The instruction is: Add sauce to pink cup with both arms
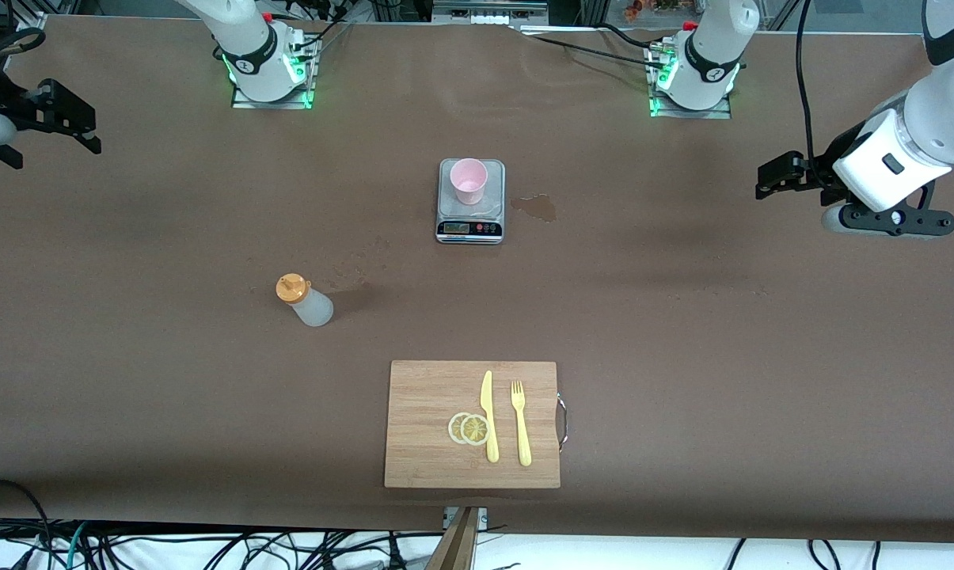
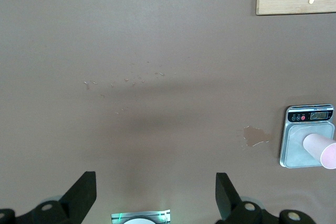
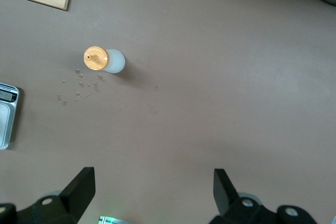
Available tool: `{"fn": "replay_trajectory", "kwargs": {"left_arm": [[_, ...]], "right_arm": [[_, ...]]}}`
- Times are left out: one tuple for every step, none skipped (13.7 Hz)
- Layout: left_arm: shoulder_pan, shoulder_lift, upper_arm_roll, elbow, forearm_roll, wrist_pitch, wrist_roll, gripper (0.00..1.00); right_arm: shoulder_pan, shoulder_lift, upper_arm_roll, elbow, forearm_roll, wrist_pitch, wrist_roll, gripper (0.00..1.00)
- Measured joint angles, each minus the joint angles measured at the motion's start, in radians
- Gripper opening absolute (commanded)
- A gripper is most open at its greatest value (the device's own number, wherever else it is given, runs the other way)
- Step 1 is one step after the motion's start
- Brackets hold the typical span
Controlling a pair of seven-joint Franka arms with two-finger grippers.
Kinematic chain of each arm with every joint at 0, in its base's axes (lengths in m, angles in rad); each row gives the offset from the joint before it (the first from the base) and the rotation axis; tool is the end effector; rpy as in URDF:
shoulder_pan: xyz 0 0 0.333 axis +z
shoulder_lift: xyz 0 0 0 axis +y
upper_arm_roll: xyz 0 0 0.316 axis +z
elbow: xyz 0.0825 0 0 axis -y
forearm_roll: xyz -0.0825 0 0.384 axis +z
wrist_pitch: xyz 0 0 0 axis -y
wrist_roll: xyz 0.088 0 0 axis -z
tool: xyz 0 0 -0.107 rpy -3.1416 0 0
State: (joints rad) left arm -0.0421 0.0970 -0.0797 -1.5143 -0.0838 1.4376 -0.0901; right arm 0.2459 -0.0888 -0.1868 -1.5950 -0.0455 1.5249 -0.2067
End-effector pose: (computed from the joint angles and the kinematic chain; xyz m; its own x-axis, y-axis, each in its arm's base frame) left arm 0.5627 -0.0766 0.5865 0.9829 -0.0422 -0.1795 -0.0290 -0.9967 0.0755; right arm 0.5222 0.0209 0.6560 0.9653 0.2610 0.0109 0.2605 -0.9649 0.0319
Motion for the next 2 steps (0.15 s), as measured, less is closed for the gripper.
{"fn": "replay_trajectory", "kwargs": {"left_arm": [[0.0, 0.0, 0.0, 0.0, 0.0, 0.0, 0.0, 1.0], [0.0, 0.0, 0.0, 0.001, 0.0, 0.0, 0.0, 1.0]], "right_arm": [[0.0, 0.0, 0.001, 0.001, 0.0, 0.0, 0.005, 1.0], [0.0, 0.0, -0.001, 0.002, 0.001, 0.0, 0.006, 1.0]]}}
